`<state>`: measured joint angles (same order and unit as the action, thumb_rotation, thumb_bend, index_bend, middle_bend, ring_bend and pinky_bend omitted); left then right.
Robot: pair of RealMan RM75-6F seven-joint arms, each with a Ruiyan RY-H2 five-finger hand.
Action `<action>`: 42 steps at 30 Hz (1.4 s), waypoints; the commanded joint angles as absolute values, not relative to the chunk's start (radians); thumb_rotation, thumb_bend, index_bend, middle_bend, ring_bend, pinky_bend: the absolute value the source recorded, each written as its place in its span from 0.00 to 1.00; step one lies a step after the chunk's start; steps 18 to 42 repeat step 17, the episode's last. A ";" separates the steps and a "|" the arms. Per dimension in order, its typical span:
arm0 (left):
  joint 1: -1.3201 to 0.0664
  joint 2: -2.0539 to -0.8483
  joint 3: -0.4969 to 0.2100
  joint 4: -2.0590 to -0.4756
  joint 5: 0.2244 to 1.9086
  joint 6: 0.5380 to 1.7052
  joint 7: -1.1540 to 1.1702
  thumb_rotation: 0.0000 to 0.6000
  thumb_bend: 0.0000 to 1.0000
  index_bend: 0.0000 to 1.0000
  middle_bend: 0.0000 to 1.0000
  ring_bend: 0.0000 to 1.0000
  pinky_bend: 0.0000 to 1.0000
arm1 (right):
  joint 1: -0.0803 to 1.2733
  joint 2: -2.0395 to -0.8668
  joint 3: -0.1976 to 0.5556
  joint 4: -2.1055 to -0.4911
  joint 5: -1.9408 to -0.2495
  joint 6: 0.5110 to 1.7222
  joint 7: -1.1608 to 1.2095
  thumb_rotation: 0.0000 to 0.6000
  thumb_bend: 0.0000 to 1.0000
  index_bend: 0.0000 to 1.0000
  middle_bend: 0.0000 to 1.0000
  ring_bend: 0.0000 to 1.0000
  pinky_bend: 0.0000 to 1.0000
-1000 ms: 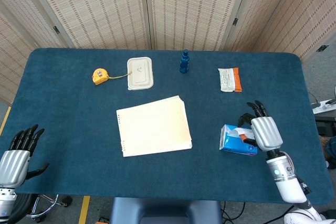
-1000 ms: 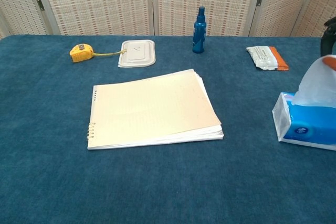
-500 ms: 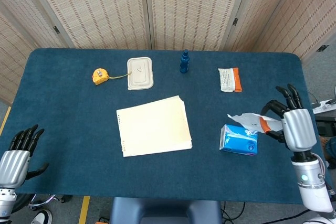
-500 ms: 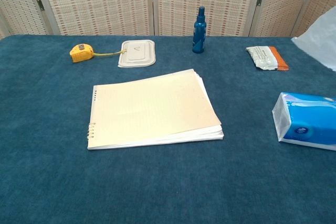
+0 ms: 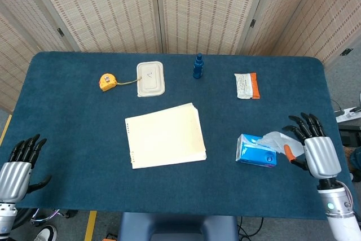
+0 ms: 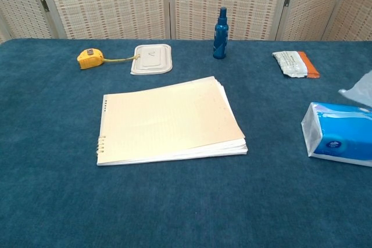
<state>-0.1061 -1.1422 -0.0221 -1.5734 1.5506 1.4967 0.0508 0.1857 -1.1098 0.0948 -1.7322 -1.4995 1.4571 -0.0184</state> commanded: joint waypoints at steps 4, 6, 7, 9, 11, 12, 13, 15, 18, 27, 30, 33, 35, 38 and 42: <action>-0.100 -1.156 -0.031 -1.551 1.555 1.523 0.034 1.00 0.26 0.00 0.00 0.00 0.10 | 0.159 -1.119 0.073 -1.689 -1.504 1.469 0.005 1.00 0.00 0.00 0.00 0.00 0.00; -0.100 -1.157 -0.032 -1.546 1.550 1.522 0.034 1.00 0.26 0.00 0.00 0.00 0.10 | 0.149 -1.125 0.067 -1.673 -1.517 1.484 0.012 1.00 0.00 0.00 0.00 0.00 0.00; -0.100 -1.158 -0.033 -1.545 1.549 1.521 0.034 1.00 0.26 0.00 0.00 0.00 0.10 | 0.146 -1.129 0.065 -1.666 -1.524 1.491 0.017 1.00 0.00 0.00 0.00 0.00 0.00; -0.100 -1.157 -0.034 -1.547 1.546 1.518 0.033 1.00 0.26 0.00 0.00 0.00 0.10 | 0.140 -1.136 0.060 -1.650 -1.539 1.502 0.029 1.00 0.00 0.00 0.00 0.00 0.00; -0.100 -1.157 -0.035 -1.547 1.546 1.519 0.033 1.00 0.26 0.00 0.00 0.00 0.10 | 0.134 -1.146 0.057 -1.631 -1.555 1.517 0.037 1.00 0.00 0.00 0.00 0.00 0.00; -0.101 -1.157 -0.035 -1.547 1.545 1.519 0.034 1.00 0.26 0.00 0.00 0.00 0.10 | 0.132 -1.149 0.055 -1.624 -1.560 1.521 0.041 1.00 0.00 0.00 0.00 0.00 0.00; -0.101 -1.158 -0.036 -1.547 1.544 1.518 0.034 1.00 0.26 0.00 0.00 0.00 0.10 | 0.131 -1.151 0.054 -1.618 -1.563 1.523 0.044 1.00 0.00 0.00 0.00 0.00 0.00; -0.102 -1.158 -0.036 -1.547 1.541 1.514 0.036 1.00 0.26 0.00 0.00 0.00 0.10 | 0.130 -1.150 0.053 -1.612 -1.564 1.521 0.048 1.00 0.00 0.00 0.00 0.00 0.00; -0.103 -1.159 -0.033 -1.547 1.540 1.509 0.041 1.00 0.26 0.00 0.00 0.00 0.10 | 0.130 -1.150 0.054 -1.607 -1.562 1.517 0.053 1.00 0.00 0.00 0.00 0.00 0.00; -0.103 -1.159 -0.033 -1.547 1.540 1.509 0.041 1.00 0.26 0.00 0.00 0.00 0.10 | 0.130 -1.150 0.054 -1.607 -1.562 1.517 0.053 1.00 0.00 0.00 0.00 0.00 0.00; -0.103 -1.159 -0.033 -1.547 1.540 1.509 0.041 1.00 0.26 0.00 0.00 0.00 0.10 | 0.130 -1.150 0.054 -1.607 -1.562 1.517 0.053 1.00 0.00 0.00 0.00 0.00 0.00; -0.103 -1.159 -0.033 -1.547 1.540 1.509 0.041 1.00 0.26 0.00 0.00 0.00 0.10 | 0.130 -1.150 0.054 -1.607 -1.562 1.517 0.053 1.00 0.00 0.00 0.00 0.00 0.00; -0.103 -1.159 -0.033 -1.547 1.540 1.509 0.041 1.00 0.26 0.00 0.00 0.00 0.10 | 0.130 -1.150 0.054 -1.607 -1.562 1.517 0.053 1.00 0.00 0.00 0.00 0.00 0.00; -0.103 -1.159 -0.033 -1.547 1.540 1.509 0.041 1.00 0.26 0.00 0.00 0.00 0.10 | 0.130 -1.150 0.054 -1.607 -1.562 1.517 0.053 1.00 0.00 0.00 0.00 0.00 0.00; -0.103 -1.159 -0.033 -1.547 1.540 1.509 0.041 1.00 0.26 0.00 0.00 0.00 0.10 | 0.130 -1.150 0.054 -1.607 -1.562 1.517 0.053 1.00 0.00 0.00 0.00 0.00 0.00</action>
